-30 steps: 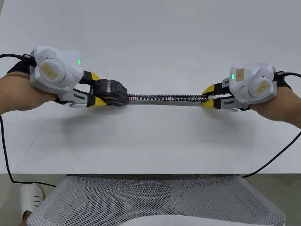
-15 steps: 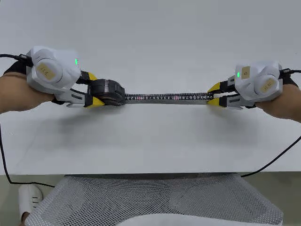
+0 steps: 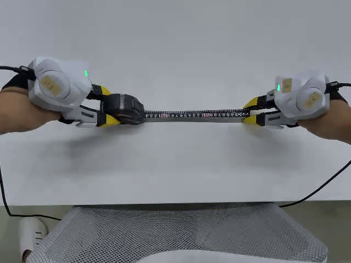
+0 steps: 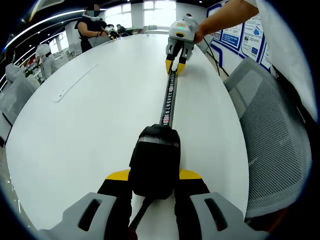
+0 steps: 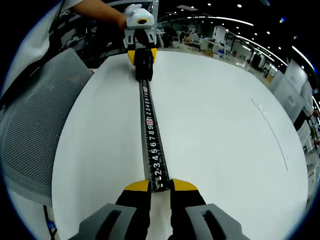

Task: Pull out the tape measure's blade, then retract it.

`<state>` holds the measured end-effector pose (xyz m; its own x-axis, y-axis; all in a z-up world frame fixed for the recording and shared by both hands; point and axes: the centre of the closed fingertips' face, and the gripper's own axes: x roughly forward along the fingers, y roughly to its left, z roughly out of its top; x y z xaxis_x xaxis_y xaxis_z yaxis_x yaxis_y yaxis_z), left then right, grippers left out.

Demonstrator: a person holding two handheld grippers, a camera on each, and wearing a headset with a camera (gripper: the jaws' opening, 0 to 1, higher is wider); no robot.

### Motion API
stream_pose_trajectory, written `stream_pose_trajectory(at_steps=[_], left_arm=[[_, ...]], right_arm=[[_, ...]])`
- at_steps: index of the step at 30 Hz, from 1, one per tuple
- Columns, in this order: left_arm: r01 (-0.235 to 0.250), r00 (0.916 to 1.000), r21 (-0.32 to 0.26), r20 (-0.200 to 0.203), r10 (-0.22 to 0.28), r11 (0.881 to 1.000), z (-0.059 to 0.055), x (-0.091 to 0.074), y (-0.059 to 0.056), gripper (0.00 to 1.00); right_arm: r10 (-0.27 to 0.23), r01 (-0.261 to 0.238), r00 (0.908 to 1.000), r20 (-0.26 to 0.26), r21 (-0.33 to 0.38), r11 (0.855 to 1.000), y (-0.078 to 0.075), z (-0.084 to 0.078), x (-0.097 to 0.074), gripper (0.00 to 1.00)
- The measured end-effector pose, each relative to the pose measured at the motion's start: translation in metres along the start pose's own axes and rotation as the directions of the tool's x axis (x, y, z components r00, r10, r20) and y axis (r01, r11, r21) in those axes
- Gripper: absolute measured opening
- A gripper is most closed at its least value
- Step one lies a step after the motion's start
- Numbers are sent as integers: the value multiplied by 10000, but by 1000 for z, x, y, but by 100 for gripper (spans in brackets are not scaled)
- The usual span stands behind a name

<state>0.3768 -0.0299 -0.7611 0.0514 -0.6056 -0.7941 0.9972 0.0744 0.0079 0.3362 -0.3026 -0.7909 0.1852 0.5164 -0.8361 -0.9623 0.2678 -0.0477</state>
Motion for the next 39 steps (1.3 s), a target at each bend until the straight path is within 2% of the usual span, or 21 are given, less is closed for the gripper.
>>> stream_pose_trajectory(at_steps=[3, 7, 10, 21, 24, 26, 27, 30, 39], left_arm=[[-78, 10000, -23, 12, 78, 10000, 0, 0, 0, 27], [-116, 9999, 0, -64, 116, 9999, 0, 0, -1, 28], [-120, 9999, -43, -73, 119, 9999, 0, 0, -1, 28], [-184, 9998, -43, -126, 183, 9998, 0, 0, -1, 28], [-226, 9997, 19, -116, 227, 9997, 0, 0, -1, 28], [-275, 9996, -151, -80, 274, 9995, 1, -1, 0, 29], [-282, 9996, -278, 38, 283, 9992, 3, -2, 1, 30], [-284, 9996, -453, -20, 283, 9986, 2, -2, 1, 41], [-356, 9993, -514, 134, 363, 9980, 5, -5, 0, 39]], right_arm=[[63, -63, 10000, -48, 65, 10000, -1, 1, 1, 12], [138, -153, 9992, -378, -399, 9991, 1, 1, 1, 12], [196, -202, 9993, -326, -181, 9996, 0, 1, 1, 13], [174, -188, 9985, -513, -265, 9995, 1, 0, 0, 14], [163, -165, 9990, -427, -34, 9999, 1, 0, -3, 15], [-47, 57, 9995, -320, 293, 9996, -3, 0, -6, 19], [-36, 51, 9994, -338, 430, 9991, -4, -1, -7, 22], [-76, 89, 9997, -239, 533, 9985, -4, 0, -10, 25], [-156, 162, 9998, -84, 731, 9972, -3, 4, -10, 25]])
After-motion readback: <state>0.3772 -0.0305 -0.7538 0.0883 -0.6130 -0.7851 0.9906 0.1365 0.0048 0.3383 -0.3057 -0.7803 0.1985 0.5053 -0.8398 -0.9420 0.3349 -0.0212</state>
